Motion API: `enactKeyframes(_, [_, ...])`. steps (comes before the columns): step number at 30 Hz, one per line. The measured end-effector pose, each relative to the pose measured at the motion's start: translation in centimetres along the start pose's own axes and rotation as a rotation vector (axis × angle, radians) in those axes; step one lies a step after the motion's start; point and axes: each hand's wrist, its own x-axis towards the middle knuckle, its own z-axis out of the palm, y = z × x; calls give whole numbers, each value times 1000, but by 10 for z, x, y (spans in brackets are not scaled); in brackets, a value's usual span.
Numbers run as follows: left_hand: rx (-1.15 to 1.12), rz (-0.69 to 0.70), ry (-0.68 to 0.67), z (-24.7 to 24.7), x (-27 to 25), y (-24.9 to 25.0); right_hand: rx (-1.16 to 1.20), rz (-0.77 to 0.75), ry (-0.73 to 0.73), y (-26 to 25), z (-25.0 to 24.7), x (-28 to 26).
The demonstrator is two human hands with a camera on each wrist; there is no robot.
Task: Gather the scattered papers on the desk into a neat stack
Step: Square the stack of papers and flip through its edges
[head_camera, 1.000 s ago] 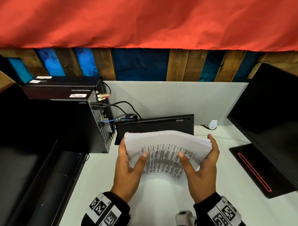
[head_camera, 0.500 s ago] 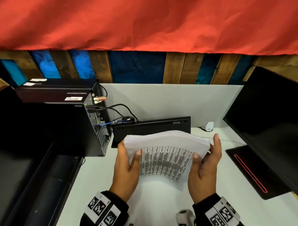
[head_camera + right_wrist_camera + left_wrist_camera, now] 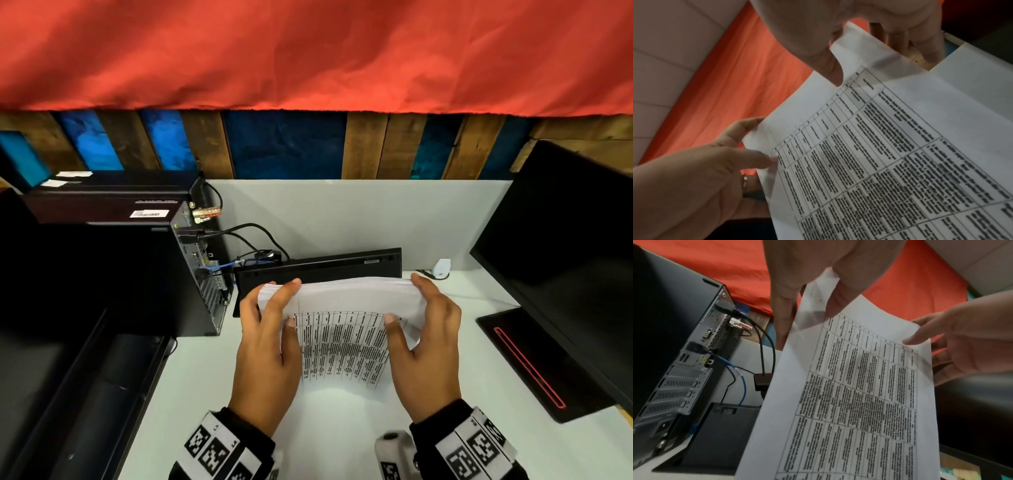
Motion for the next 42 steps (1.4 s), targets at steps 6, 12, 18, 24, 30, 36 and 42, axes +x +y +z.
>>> enactKeyframes(6, [-43,3,-2,1,4,3,27,-4,-21,-4,1,-4])
enactKeyframes(12, [-86,-29,-40,2,7,-2,9,-22,-14,-1,-1,-1])
enactKeyframes(18, [-305,-177,-40,5,6,-5,54,-16,12,-4,0,-2])
enactKeyframes(24, [-439,-311,-120,13,5,-27,343,206,-1,2,6,-1])
enactKeyframes(30, [-419,-382,-154,21,1,-47,281,281,-78,43,16,-4])
enactKeyframes(36, [-324,-536,-284,39,-16,-94,368,521,-294,89,20,-7])
enactKeyframes(42, [-381,-545,-151,41,-17,-90,464,498,-239,81,21,4])
